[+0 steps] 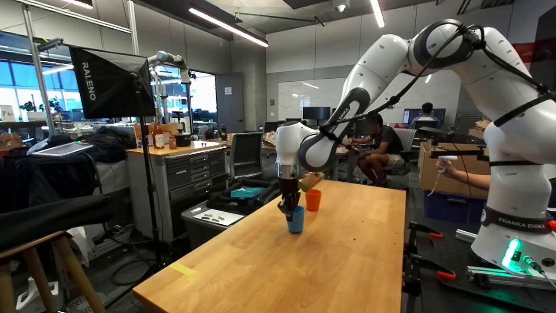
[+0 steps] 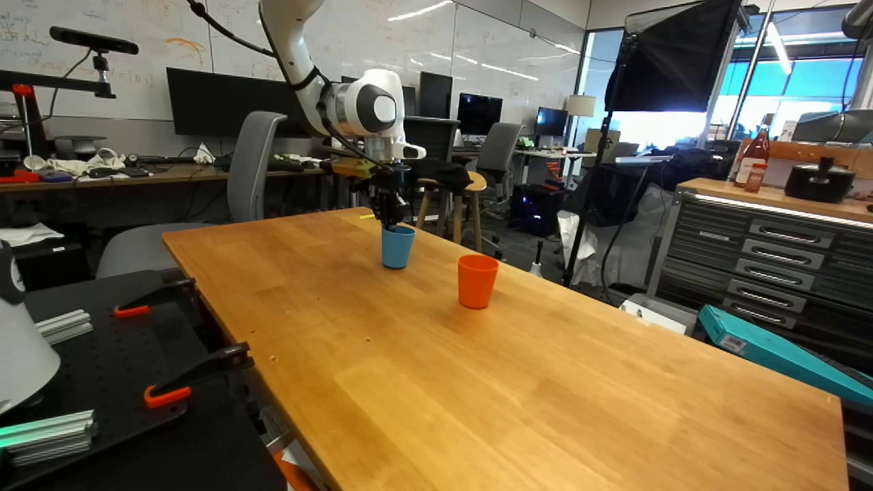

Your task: Put the blue cup inside the orange cup

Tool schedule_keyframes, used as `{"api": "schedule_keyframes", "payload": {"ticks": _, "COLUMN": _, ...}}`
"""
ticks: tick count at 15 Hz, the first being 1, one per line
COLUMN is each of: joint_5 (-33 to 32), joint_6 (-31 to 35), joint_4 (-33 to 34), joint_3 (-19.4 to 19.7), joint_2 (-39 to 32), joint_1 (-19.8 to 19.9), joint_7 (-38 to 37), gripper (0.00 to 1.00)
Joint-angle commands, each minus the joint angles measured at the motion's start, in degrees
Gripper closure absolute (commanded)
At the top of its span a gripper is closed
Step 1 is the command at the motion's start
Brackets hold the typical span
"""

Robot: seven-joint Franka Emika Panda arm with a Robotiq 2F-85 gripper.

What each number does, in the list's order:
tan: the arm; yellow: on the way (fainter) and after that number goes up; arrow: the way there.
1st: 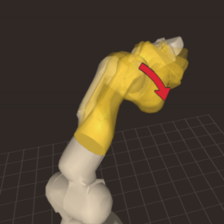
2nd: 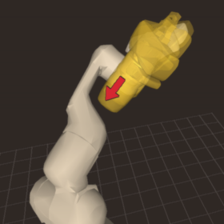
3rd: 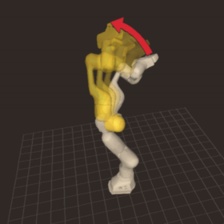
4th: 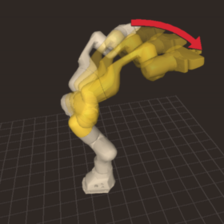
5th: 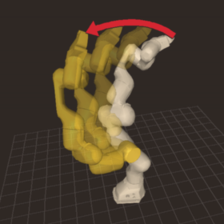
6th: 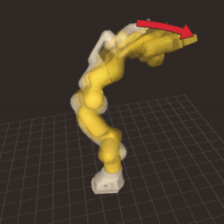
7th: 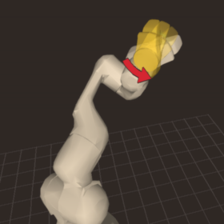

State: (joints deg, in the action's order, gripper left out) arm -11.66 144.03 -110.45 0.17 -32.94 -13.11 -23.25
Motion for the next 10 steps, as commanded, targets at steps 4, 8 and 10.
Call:
{"api": "schedule_keyframes", "payload": {"ticks": 4, "joint_5": 2.9, "joint_6": -9.6, "joint_4": 8.4, "joint_3": 1.0, "joint_2": 1.1, "joint_1": 1.8, "joint_7": 2.9, "gripper": 0.99}}
{"api": "schedule_keyframes", "payload": {"ticks": 8, "joint_5": 1.1, "joint_6": -13.8, "joint_4": 14.4, "joint_3": 3.4, "joint_2": 1.9, "joint_1": 2.9, "joint_7": 1.9, "gripper": 0.99}}
{"api": "schedule_keyframes", "payload": {"ticks": 10, "joint_5": 0.6, "joint_6": -15.6, "joint_4": 16.7, "joint_3": 4.9, "joint_2": 1.3, "joint_1": 3.9, "joint_7": 1.2, "gripper": 0.99}}
